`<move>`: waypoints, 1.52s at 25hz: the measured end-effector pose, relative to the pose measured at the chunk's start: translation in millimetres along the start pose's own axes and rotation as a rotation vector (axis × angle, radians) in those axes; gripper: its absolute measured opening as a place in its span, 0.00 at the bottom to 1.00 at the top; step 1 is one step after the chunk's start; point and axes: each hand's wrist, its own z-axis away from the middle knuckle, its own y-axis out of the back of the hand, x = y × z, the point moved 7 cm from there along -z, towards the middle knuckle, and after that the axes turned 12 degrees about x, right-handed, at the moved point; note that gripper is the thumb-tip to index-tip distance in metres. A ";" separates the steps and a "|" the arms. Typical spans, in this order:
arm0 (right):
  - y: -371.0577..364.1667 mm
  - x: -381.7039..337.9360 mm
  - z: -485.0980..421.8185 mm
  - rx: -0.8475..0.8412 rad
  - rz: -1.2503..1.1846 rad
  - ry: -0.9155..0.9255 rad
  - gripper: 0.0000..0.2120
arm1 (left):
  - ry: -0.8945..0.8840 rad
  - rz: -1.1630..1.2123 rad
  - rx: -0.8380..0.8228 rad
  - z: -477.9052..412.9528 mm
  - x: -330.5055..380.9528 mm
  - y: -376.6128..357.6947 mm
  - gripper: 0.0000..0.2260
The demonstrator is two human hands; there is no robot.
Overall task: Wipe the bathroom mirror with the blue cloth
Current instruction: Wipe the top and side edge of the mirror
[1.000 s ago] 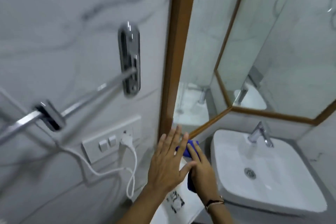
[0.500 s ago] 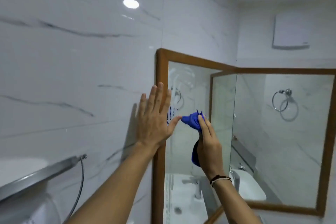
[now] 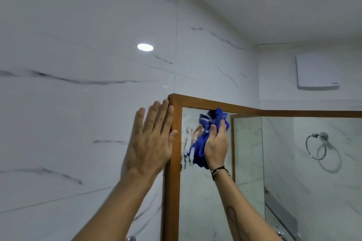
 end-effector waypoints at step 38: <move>19.7 47.5 165.4 -0.340 -0.028 0.623 0.26 | 0.066 0.059 -0.031 -0.9 1.7 4.7 0.29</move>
